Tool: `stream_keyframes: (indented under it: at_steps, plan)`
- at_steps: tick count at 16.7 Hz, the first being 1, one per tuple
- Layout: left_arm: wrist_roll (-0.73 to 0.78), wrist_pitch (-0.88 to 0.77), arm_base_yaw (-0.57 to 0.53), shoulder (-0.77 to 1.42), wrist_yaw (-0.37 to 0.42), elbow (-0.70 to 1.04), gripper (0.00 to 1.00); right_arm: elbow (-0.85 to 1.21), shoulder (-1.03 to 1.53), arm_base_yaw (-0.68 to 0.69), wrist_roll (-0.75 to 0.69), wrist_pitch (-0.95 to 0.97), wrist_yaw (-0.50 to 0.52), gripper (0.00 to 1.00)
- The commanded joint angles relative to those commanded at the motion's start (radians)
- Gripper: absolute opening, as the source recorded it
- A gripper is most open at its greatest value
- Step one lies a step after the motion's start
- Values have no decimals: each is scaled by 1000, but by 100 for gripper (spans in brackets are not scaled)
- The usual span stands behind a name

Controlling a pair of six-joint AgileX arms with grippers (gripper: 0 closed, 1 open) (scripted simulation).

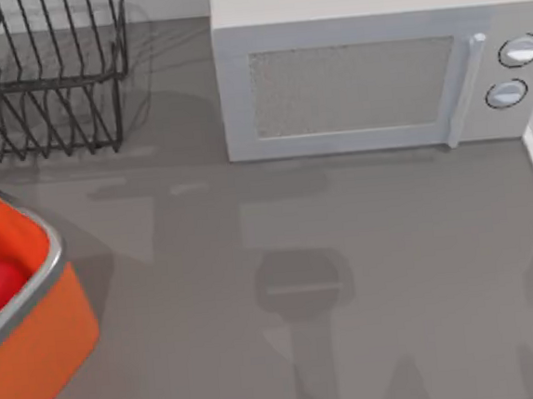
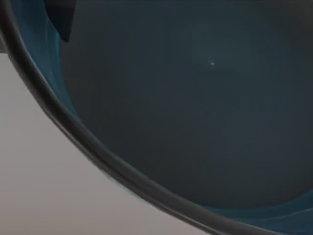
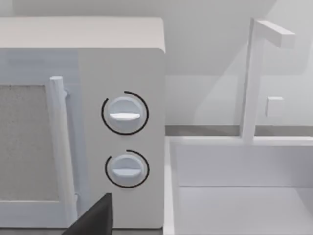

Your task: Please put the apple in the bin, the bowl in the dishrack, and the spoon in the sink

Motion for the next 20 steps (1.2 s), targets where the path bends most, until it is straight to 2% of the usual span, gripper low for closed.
stream_keyframes:
  at_steps: [10,20]
  plan:
    - [0,0,0,0,0,0,98,0,0,0,0,0,0,100]
    - [0,0,2,-1,0,0,100,0,0,0,0,0,0,100]
